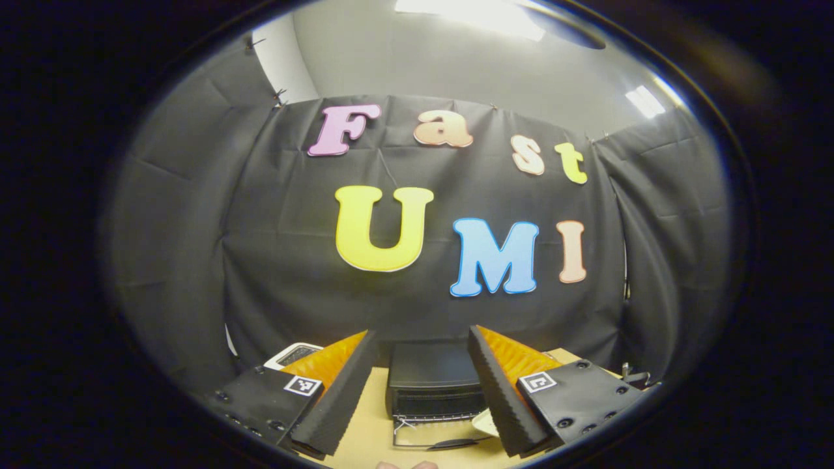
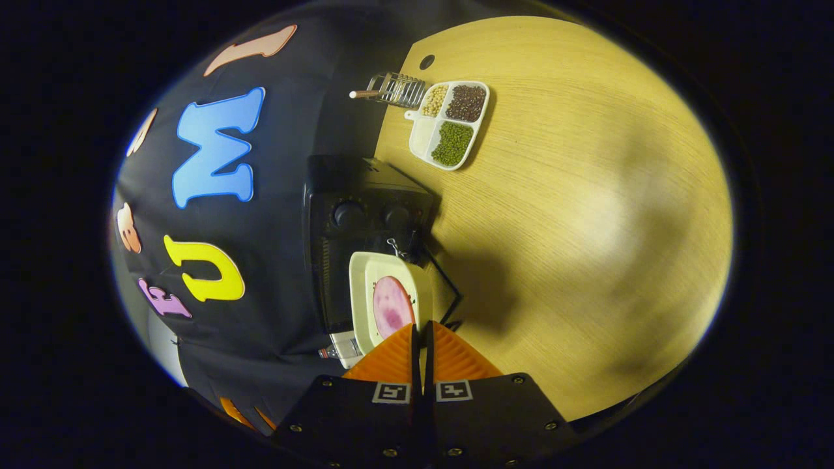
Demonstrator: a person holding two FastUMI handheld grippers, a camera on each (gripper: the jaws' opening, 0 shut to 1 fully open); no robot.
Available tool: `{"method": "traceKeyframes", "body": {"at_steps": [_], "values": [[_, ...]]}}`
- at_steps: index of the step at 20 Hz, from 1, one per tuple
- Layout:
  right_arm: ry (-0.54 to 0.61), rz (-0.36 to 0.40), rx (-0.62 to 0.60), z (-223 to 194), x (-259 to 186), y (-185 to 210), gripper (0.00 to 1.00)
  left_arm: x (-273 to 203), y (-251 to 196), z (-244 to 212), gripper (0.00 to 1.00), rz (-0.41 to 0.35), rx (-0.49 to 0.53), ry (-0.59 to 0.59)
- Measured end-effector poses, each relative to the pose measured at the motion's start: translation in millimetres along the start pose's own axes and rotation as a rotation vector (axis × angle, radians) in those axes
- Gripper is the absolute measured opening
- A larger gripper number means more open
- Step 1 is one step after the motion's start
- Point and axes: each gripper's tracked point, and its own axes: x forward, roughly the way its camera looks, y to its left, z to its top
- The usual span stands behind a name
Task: Open the electric oven with the left hand, put the food in, and close the electric oven.
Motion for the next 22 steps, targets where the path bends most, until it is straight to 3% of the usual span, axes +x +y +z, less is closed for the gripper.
{"method": "traceKeyframes", "body": {"at_steps": [5, 13, 22], "values": [[-0.056, 0.015, 0.097, -16.1, 48.2, 30.0, 0.00, -2.4, 40.9, -12.0, 0.97, 0.052, 0.025, 0.019], [-0.221, -0.026, 0.234, -15.7, 128.2, 56.0, 0.00, -14.0, 94.2, -26.4, 0.97, 0.120, 0.012, 0.062], [-0.352, -0.063, 0.277, -8.1, 186.6, 70.8, 0.01, -36.5, 145.1, -34.2, 0.98, 0.205, 0.018, 0.099]]}}
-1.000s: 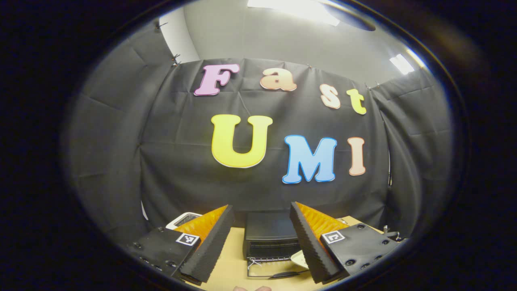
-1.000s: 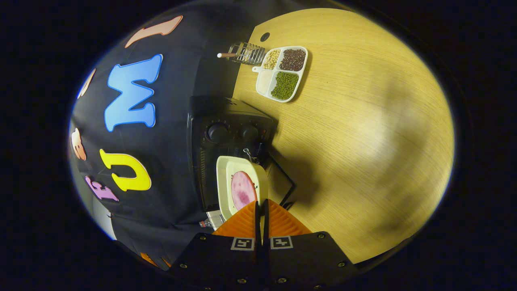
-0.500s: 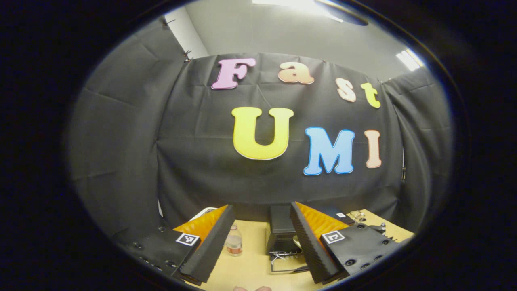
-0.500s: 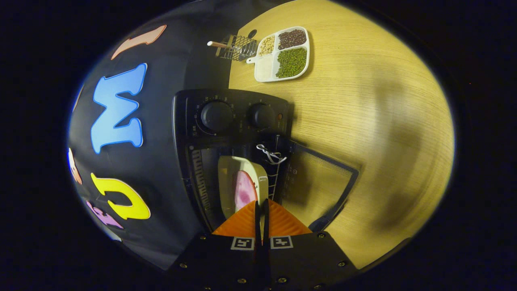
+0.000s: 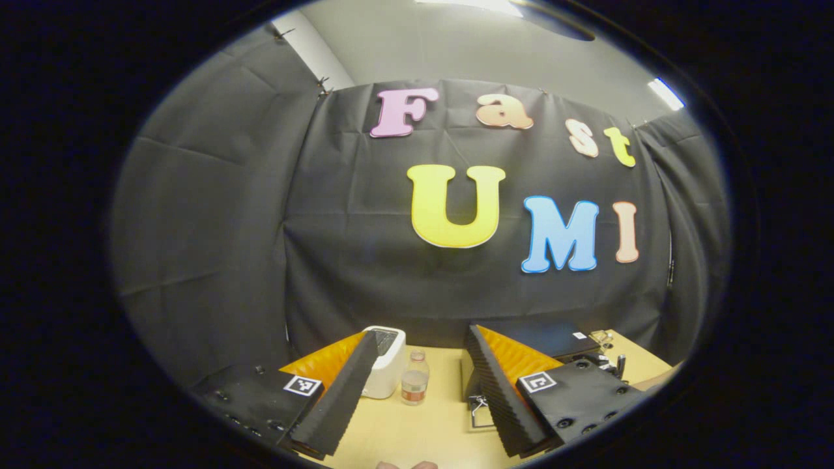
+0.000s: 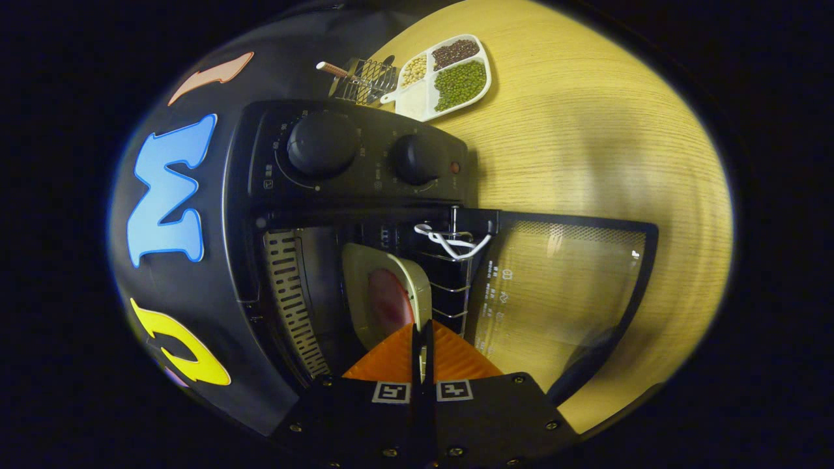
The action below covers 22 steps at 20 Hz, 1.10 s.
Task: Open the electric oven with the left hand, put the food in, and close the electric oven.
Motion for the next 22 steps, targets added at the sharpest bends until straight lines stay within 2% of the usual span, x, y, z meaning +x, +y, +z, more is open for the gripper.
{"method": "traceKeyframes", "body": {"at_steps": [7, 9, 10, 11, 12, 13, 14, 17, 22], "values": [[-0.015, -0.017, -0.047, -4.8, 25.0, 16.0, 0.01, 0.8, 4.3, -1.8, 0.98, 0.001, -0.010, 0.000], [0.006, -0.010, -0.037, -7.5, 25.0, 18.1, 0.02, 2.8, -1.0, -2.1, 0.95, -0.011, -0.014, 0.002], [0.030, 0.008, -0.025, -10.7, 20.7, 22.9, 0.04, 4.2, -4.6, -0.9, 0.95, -0.020, -0.017, -0.003], [0.054, 0.017, -0.031, -14.0, 17.3, 24.7, 0.10, 6.6, -9.3, -1.0, 0.98, -0.029, -0.019, -0.006], [0.072, 0.012, -0.068, -14.9, 12.4, 23.7, 0.25, 8.1, -13.9, 0.9, 0.98, -0.040, -0.019, -0.009], [0.080, 0.008, -0.114, -16.0, 5.8, 22.2, 0.25, 10.5, -18.9, 0.8, 0.98, -0.052, -0.019, -0.012], [0.084, -0.003, -0.159, -14.3, -3.0, 19.4, 0.31, 13.0, -25.5, 0.4, 0.98, -0.066, -0.023, -0.013], [0.100, -0.026, -0.295, -5.3, -33.7, 7.5, 0.32, 19.8, -47.7, 0.9, 0.94, -0.117, -0.040, -0.019], [0.114, -0.034, -0.587, 25.3, -84.4, -7.2, 0.32, 27.0, -91.9, 0.9, 0.98, -0.202, -0.034, -0.024]]}}
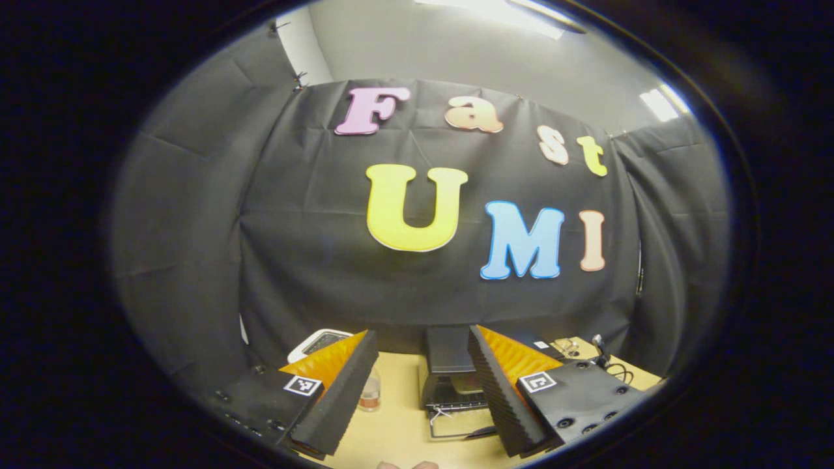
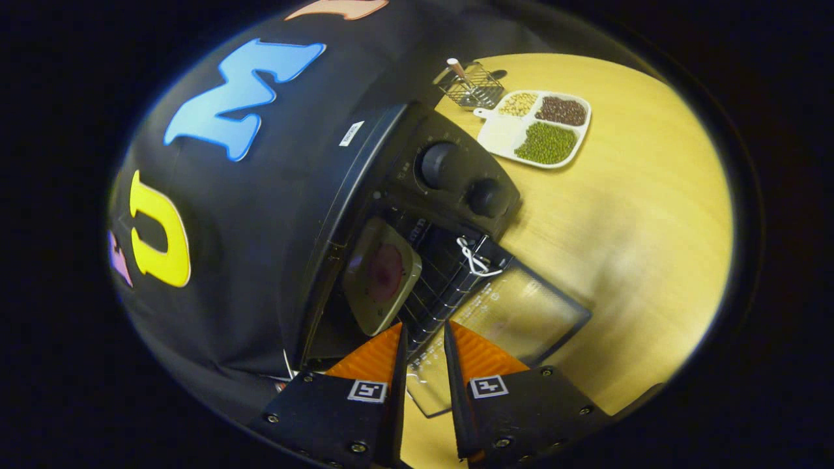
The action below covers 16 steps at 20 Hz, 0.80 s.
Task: Open the electric oven with the left hand, put the food in, and close the electric oven.
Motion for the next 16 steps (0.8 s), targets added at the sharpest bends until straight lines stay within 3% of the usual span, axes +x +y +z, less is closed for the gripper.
{"method": "traceKeyframes", "body": {"at_steps": [7, 8, 9, 10, 13, 16], "values": [[-0.069, 0.039, -0.398, 53.5, -76.0, -9.0, 0.32, 11.1, -68.0, -10.3, 0.97, -0.056, -0.002, 0.042], [-0.103, 0.044, -0.466, 66.4, -89.9, -7.0, 0.21, 12.5, -79.2, -13.6, 0.97, -0.063, -0.008, 0.058], [-0.139, 0.056, -0.527, 78.5, -104.5, -3.2, 0.36, 14.0, -85.9, -15.4, 0.98, -0.063, -0.015, 0.071], [-0.184, 0.067, -0.591, 91.5, -122.8, -0.3, 0.36, 15.1, -93.4, -15.9, 0.95, -0.064, -0.023, 0.082], [-0.358, 0.065, -0.800, 127.4, -170.6, 13.7, 0.37, 21.5, -113.2, -13.2, 0.98, -0.060, -0.022, 0.088], [-0.488, 0.101, -0.909, 144.2, -218.8, 39.3, 0.37, 26.5, -130.6, -6.4, 0.98, -0.059, -0.003, 0.079]]}}
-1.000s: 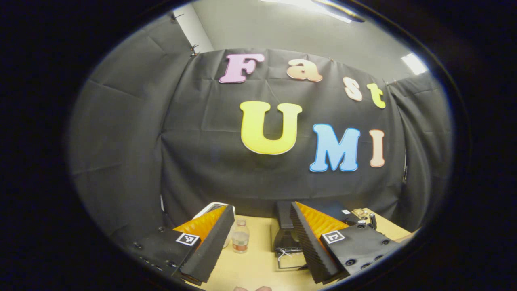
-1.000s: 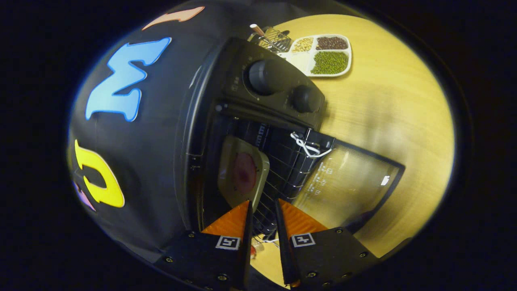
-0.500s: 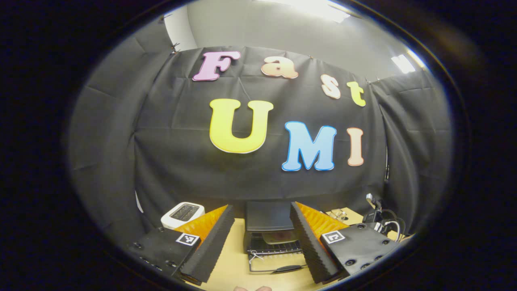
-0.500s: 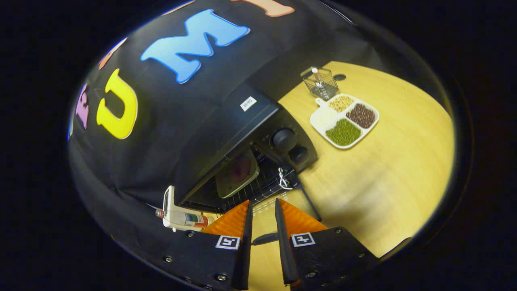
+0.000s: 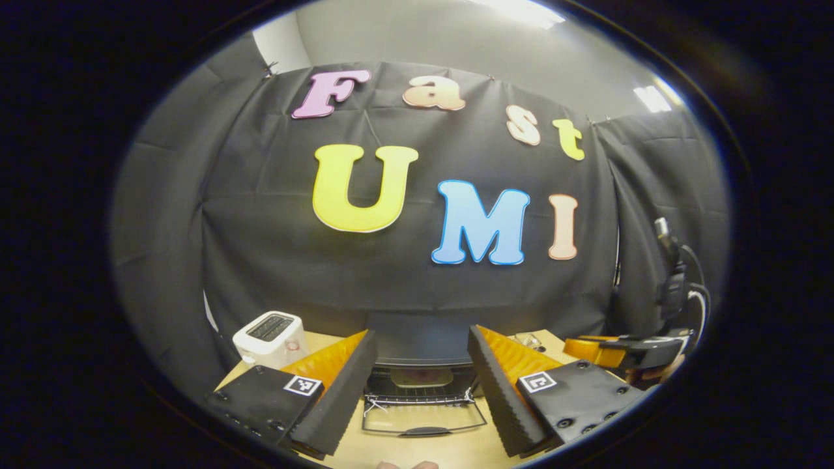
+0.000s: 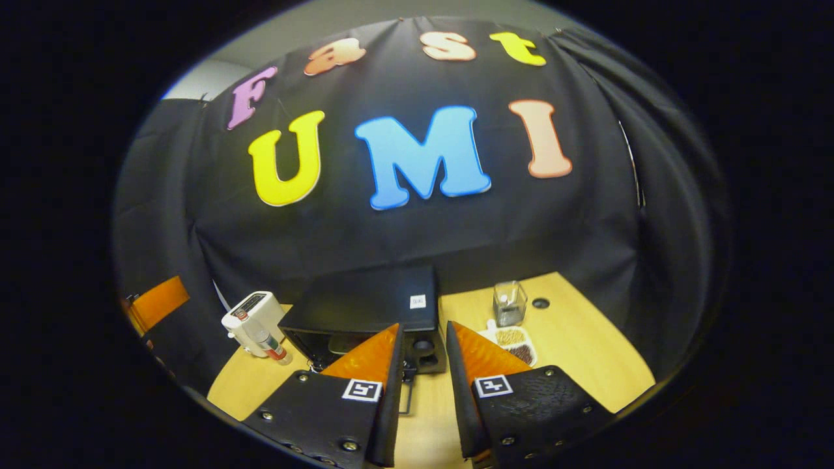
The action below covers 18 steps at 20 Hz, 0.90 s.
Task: Open the electric oven with the left hand, put the food in, and close the electric oven.
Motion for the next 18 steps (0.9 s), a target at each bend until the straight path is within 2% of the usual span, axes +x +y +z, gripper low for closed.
{"method": "traceKeyframes", "body": {"at_steps": [2, 3, 4, 5, 6, 7, 10, 11, 12, 13, 14, 15, 18], "values": [[-0.074, -0.008, -0.009, 30.1, -20.3, -5.6, 0.39, 0.7, -10.6, 7.5, 0.98, -0.001, 0.004, -0.012], [-0.115, -0.014, -0.012, 44.7, -28.6, -9.7, 0.40, 0.6, -14.2, 11.3, 0.94, -0.002, 0.009, -0.024], [-0.155, -0.021, -0.018, 57.6, -36.9, -12.5, 0.57, 0.8, -18.0, 14.3, 0.94, 0.000, 0.017, -0.031], [-0.198, -0.025, -0.025, 68.4, -45.1, -14.8, 0.62, 1.5, -21.5, 13.2, 0.97, 0.003, 0.026, -0.029], [-0.242, -0.036, -0.038, 79.9, -51.5, -20.0, 0.67, 3.8, -24.0, 8.7, 0.94, 0.006, 0.034, -0.018], [-0.277, -0.040, -0.049, 85.3, -53.1, -19.8, 0.81, 6.4, -26.9, 3.4, 0.95, 0.005, 0.036, -0.005], [-0.345, -0.025, -0.078, 101.5, -68.7, -17.1, 0.83, 12.8, -36.6, -16.1, 0.98, -0.003, 0.024, 0.046], [-0.351, -0.030, -0.087, 102.9, -69.8, -19.0, 0.92, 14.5, -38.0, -24.3, 0.98, -0.004, 0.022, 0.065], [-0.351, -0.037, -0.091, 102.1, -68.5, -21.3, 0.83, 17.4, -40.1, -33.5, 0.98, -0.006, 0.023, 0.092], [-0.346, -0.034, -0.088, 100.4, -67.8, -20.4, 0.83, 20.5, -41.2, -47.4, 0.98, -0.008, 0.026, 0.127], [-0.340, -0.031, -0.082, 99.5, -69.4, -18.6, 0.83, 22.4, -40.5, -63.1, 0.91, -0.004, 0.033, 0.170], [-0.330, -0.033, -0.076, 98.2, -68.7, -19.0, 0.83, 24.0, -38.4, -80.0, 0.98, -0.002, 0.034, 0.206], [-0.313, -0.034, -0.065, 95.1, -65.6, -23.6, 0.83, 26.2, -37.9, -129.8, 0.95, -0.005, 0.013, 0.332]]}}
